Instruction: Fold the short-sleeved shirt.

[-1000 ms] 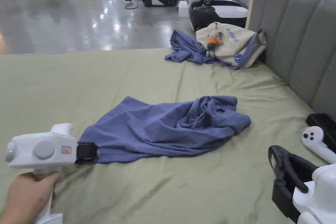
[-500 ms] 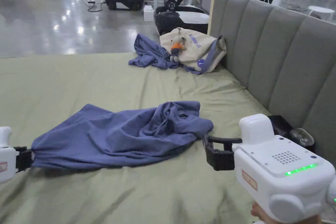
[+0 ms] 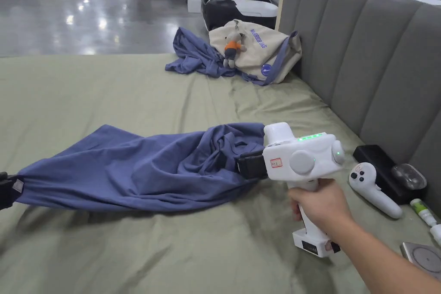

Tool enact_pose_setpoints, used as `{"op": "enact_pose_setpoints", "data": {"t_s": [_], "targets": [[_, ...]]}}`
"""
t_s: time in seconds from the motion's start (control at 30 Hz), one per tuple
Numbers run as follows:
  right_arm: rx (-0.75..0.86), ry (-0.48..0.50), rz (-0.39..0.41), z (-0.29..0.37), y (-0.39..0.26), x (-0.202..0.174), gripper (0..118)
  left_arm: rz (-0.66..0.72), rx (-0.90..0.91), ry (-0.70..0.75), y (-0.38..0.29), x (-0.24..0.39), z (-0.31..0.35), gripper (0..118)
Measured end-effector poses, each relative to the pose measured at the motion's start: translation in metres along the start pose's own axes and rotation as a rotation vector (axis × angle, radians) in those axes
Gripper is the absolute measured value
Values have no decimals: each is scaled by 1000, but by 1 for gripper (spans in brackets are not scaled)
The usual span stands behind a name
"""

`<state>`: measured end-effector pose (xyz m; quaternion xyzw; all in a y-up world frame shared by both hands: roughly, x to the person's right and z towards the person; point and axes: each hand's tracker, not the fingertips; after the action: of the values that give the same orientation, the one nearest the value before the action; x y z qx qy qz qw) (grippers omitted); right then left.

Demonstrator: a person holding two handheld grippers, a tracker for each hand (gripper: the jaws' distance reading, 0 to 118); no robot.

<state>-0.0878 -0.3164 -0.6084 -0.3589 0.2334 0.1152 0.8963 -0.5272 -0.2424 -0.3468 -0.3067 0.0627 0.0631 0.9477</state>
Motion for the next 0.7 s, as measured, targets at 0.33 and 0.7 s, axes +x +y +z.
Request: {"op": "enact_pose_setpoints", "data": {"t_s": [0.33,0.7], "targets": [[22,95,-41,17,1,-7,14,43,5,-9,7,-3,-8,3],[180,197,-89,193,104,5,14,82,294,-123,118,8,100,3]]}}
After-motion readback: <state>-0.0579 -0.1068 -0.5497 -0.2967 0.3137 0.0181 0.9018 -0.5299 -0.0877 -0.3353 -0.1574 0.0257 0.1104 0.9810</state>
